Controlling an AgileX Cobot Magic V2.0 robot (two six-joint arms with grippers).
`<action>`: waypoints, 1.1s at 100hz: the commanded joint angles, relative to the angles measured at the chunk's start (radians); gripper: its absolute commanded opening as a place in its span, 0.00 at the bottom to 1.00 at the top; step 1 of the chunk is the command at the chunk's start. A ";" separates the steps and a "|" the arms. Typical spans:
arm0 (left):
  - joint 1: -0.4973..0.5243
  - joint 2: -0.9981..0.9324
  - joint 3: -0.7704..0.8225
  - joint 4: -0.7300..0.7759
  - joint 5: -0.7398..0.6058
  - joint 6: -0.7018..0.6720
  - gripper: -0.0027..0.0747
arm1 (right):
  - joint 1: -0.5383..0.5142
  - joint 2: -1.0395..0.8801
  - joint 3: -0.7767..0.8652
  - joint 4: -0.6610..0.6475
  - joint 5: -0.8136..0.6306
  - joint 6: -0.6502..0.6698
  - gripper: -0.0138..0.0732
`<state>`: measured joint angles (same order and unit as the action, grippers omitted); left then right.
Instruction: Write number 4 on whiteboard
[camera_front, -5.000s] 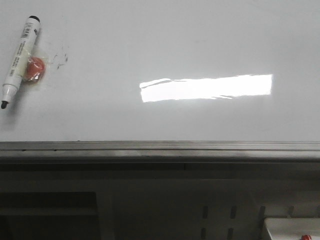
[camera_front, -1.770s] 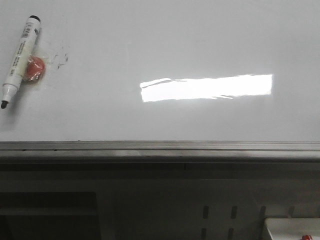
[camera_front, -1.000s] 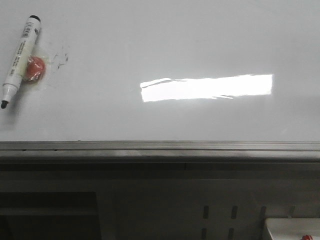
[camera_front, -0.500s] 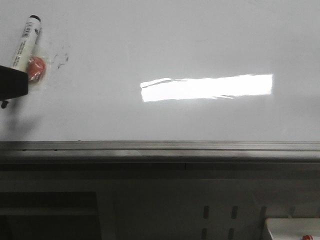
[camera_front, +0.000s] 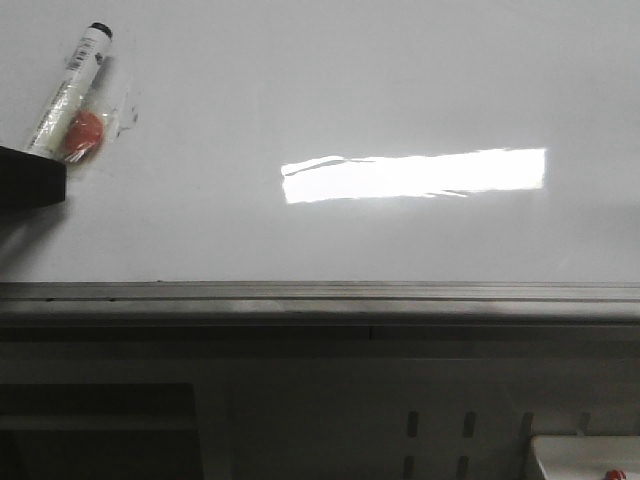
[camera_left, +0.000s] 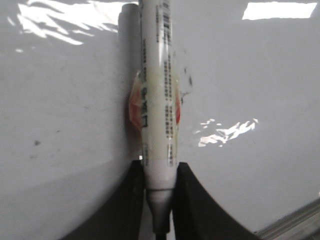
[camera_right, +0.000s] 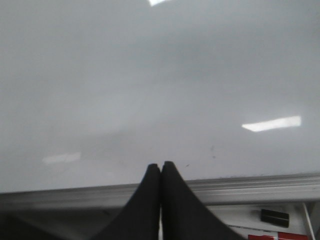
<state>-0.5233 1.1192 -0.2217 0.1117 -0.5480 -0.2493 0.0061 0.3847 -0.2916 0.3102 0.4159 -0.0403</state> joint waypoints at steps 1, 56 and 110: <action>-0.005 -0.010 -0.025 0.101 -0.129 -0.007 0.01 | 0.058 0.040 -0.074 0.056 0.006 -0.108 0.08; -0.005 -0.175 -0.025 0.721 -0.178 -0.003 0.01 | 0.706 0.493 -0.398 0.252 -0.040 -0.416 0.40; -0.005 -0.181 -0.025 0.819 -0.182 -0.003 0.01 | 0.788 0.738 -0.645 0.250 -0.020 -0.469 0.57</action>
<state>-0.5233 0.9498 -0.2217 0.9612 -0.6658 -0.2493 0.7945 1.1227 -0.8751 0.5471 0.4103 -0.4817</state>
